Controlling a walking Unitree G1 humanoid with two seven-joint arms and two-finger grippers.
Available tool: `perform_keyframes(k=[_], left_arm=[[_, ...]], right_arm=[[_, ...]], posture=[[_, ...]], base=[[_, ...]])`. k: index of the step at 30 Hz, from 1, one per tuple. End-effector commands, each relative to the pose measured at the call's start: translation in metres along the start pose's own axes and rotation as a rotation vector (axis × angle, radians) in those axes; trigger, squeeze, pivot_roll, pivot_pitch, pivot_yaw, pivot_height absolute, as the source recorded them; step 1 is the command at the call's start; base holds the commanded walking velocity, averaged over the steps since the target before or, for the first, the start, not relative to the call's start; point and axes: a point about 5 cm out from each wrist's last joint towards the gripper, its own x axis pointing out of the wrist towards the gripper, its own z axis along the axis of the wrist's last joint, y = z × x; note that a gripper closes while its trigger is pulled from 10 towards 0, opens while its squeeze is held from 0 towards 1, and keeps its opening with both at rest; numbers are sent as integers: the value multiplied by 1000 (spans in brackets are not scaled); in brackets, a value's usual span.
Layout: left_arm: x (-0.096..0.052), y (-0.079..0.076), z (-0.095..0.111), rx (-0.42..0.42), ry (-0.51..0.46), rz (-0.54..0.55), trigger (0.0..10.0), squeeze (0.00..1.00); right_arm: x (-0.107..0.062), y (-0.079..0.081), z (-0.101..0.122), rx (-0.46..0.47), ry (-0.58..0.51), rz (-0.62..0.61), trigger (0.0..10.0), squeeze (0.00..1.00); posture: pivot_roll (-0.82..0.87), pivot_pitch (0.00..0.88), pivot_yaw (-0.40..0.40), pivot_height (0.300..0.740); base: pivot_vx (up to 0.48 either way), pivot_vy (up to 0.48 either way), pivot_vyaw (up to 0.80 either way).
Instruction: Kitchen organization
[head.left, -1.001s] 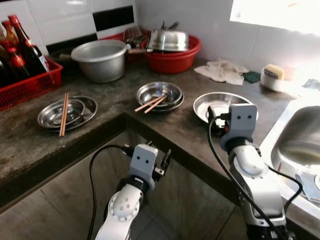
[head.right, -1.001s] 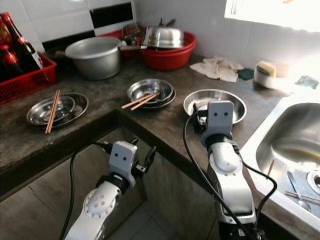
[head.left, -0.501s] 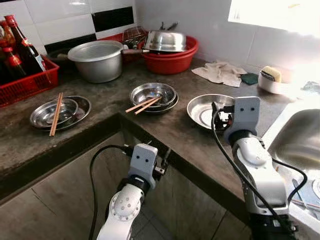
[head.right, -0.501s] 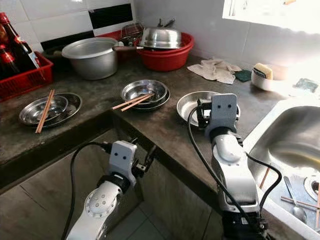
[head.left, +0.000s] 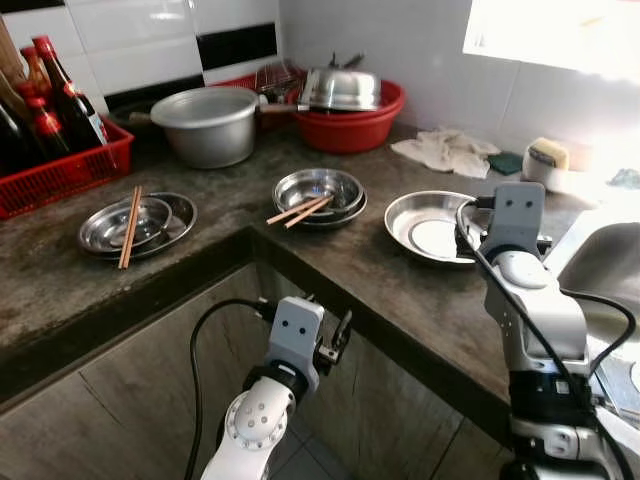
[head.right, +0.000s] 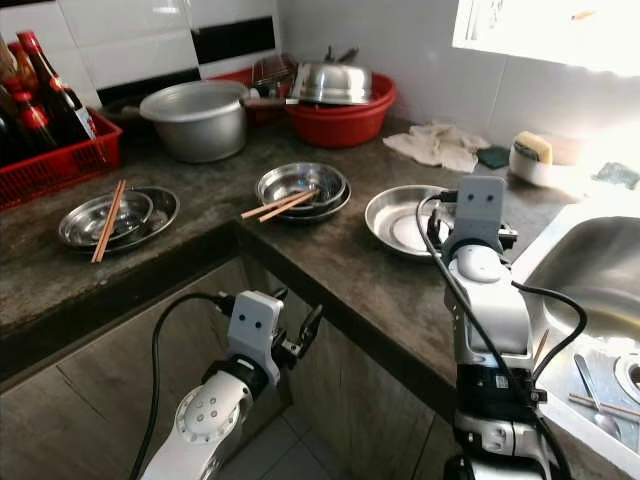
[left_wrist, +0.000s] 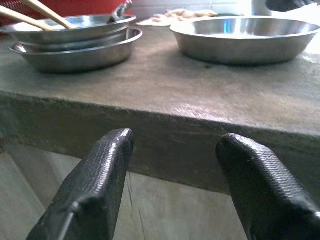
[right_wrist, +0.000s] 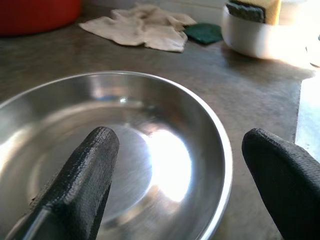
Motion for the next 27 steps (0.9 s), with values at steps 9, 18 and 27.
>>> perform_keyframes(k=[9, 18, 27], left_arm=[[-2, -1, 5, 17, -24, -6, 10000, 0], [1, -2, 5, 14, -30, -11, 10000, 0], [2, -3, 6, 11, -35, -4, 10000, 0]], right_arm=[[21, -10, 2, 112, 219, -7, 10000, 0], [27, -6, -2, 140, 331, 31, 10000, 0], [29, -7, -13, 203, 436, 18, 0, 0]], posture=[[113, 0, -23, 740], [109, 0, -23, 740], [108, 0, -31, 740]], base=[[0, 0, 0], [0, 0, 0], [0, 0, 0]])
